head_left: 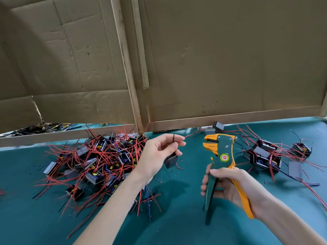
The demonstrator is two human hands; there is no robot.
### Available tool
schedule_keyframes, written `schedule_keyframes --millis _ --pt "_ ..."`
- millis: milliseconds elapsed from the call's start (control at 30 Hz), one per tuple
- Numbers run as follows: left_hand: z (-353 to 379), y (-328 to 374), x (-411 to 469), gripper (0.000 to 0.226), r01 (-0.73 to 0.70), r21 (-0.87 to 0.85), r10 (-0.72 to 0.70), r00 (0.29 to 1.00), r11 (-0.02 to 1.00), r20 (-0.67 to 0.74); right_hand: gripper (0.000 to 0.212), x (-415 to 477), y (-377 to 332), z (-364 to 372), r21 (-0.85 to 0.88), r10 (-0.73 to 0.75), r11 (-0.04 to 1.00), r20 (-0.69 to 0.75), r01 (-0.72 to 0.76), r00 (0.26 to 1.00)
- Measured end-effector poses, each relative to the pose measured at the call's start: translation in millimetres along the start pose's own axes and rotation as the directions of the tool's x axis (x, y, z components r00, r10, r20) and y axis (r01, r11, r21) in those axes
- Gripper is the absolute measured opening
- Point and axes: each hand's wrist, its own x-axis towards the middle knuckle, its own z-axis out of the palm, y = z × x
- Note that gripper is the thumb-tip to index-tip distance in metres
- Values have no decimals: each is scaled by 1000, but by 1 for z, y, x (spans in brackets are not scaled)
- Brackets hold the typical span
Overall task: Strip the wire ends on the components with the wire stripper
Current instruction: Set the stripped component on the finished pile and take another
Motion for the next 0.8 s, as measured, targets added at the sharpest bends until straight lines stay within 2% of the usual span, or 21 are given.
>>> schedule_keyframes --millis 133,200,467,633,800 --pt "2 11 -1 15 -19 -4 18 999 1000 -30 37 -3 5 4 -74 5 997 189 9 982" --pt "2 15 -2 12 -11 9 11 1000 1000 -28 41 -5 6 7 -101 8 995 238 16 971" --pt "4 23 -6 7 42 71 -47 997 997 60 37 -10 4 11 -115 -11 992 299 47 954" --pt "4 23 -5 10 70 55 -72 997 996 34 37 -11 4 12 -121 -18 991 310 58 951" --pt "4 23 -5 8 77 78 -84 993 994 81 37 -12 3 14 -139 -25 988 308 71 951"
